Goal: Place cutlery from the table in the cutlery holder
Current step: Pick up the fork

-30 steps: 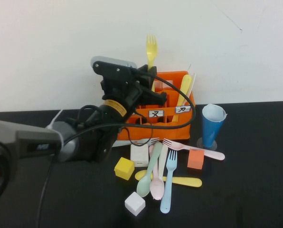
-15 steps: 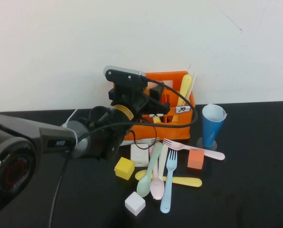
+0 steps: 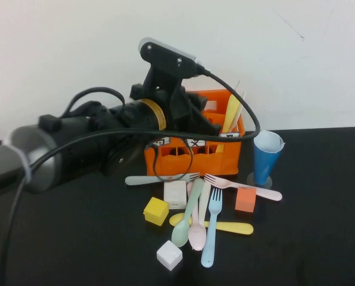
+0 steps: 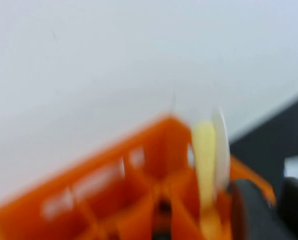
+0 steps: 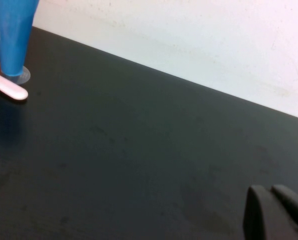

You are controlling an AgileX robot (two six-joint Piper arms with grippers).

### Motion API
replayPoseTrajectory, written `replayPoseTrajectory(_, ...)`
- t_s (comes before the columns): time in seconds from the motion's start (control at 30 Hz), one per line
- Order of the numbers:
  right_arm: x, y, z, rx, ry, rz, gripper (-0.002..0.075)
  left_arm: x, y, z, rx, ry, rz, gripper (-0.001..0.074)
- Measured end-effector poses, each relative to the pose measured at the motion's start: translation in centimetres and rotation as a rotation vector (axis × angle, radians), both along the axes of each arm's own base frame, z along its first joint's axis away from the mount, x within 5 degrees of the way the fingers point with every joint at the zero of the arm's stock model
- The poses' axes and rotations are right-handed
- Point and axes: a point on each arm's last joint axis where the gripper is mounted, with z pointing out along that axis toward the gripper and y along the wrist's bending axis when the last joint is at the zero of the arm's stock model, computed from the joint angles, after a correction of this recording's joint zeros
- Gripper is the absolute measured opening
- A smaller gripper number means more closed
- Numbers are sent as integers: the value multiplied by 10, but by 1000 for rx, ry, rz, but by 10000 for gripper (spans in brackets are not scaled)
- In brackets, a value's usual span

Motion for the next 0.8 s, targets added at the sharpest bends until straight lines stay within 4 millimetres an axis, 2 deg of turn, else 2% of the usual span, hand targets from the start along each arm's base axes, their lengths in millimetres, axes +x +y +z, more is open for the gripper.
replayPoseTrajectory(0.07, 0, 0, 0, 0, 0, 0, -3, -14, 1, 5, 75, 76, 25, 37)
replayPoseTrajectory(0.17, 0, 0, 0, 0, 0, 0, -3, -30, 1, 4, 179, 179, 56, 11)
replayPoseTrajectory(0.37, 0, 0, 0, 0, 0, 0, -3, -58, -7, -13, 353, 390, 20, 1)
replayPoseTrajectory(0.5, 0, 0, 0, 0, 0, 0, -3, -73, -16, -30, 371, 569, -69, 0)
replayPoseTrajectory(0.67, 0, 0, 0, 0, 0, 0, -3, -76, -26, -63, 399, 726, -139, 5)
replayPoseTrajectory(0.8, 0, 0, 0, 0, 0, 0, -3, -69, -34, -79, 425, 774, -146, 78)
